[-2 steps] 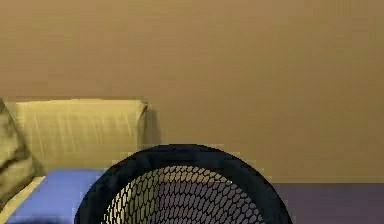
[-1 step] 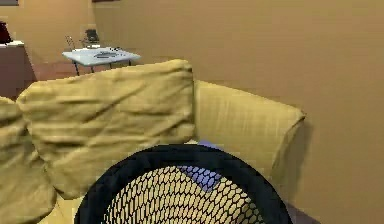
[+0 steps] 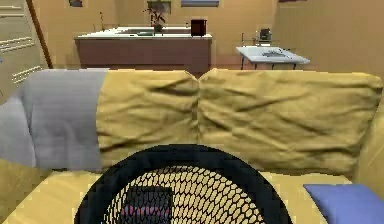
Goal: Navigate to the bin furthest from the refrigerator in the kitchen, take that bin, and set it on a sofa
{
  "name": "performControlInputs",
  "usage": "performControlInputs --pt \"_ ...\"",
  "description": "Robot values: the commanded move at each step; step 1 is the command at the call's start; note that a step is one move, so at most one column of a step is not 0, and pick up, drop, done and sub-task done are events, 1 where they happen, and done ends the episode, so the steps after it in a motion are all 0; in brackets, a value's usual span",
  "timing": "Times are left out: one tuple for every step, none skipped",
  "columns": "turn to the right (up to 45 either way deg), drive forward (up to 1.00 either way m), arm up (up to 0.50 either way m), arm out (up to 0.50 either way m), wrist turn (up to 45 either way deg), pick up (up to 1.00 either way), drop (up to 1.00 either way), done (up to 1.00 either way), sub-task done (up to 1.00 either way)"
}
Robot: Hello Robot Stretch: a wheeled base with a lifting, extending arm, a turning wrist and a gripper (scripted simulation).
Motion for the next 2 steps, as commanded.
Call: performControlInputs --pt "-45.0 0.0 0.0 0.0 0.0 0.0 0.0 0.0 0.0" --pt "-39.0 0.0 0.0 0.0 0.0 0.0 0.0 0.0 0.0"
